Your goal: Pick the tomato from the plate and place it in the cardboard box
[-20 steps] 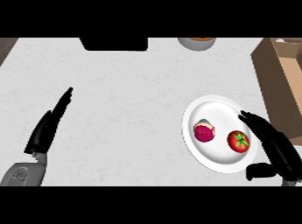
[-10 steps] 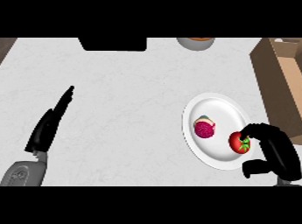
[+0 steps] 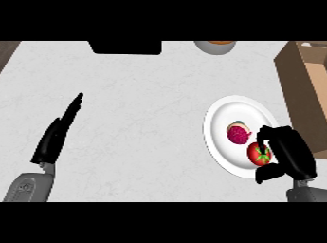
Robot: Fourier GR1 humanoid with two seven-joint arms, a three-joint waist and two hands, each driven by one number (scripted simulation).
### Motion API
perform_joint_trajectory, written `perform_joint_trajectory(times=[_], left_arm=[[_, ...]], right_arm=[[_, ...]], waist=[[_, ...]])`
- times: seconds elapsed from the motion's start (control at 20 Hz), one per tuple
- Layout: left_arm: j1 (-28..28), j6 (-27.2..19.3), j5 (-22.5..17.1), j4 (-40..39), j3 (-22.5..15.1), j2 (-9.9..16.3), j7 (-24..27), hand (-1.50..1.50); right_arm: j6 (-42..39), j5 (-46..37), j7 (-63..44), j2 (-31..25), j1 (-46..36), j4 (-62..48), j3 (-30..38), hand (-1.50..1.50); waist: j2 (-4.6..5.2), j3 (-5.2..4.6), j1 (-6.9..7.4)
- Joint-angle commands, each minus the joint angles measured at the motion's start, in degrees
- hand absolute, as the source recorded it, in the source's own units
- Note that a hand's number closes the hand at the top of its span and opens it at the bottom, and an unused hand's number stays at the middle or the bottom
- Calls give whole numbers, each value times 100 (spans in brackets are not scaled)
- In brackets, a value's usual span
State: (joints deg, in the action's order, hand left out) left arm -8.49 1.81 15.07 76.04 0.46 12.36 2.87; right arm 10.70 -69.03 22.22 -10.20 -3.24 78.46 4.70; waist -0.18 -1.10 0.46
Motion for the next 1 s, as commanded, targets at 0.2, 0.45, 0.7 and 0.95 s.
perform_joint_trajectory(times=[0.2,0.45,0.7,0.95], left_arm=[[19,8,-27,7,81,-26,-13,0],[-76,135,-18,-356,260,147,225,0],[268,-72,112,154,-22,-191,-47,0],[290,167,-54,322,100,-39,-73,0]], right_arm=[[-1984,-1222,-2072,576,-1176,414,-882,150],[-2492,-937,-2259,224,-1416,1378,-449,150],[-3065,-992,-2886,129,-1435,2903,-236,150],[-3939,-509,-3063,-478,-2094,3158,850,150]], waist=[[11,105,-21],[18,106,-63],[-20,105,-88],[0,109,-41]])
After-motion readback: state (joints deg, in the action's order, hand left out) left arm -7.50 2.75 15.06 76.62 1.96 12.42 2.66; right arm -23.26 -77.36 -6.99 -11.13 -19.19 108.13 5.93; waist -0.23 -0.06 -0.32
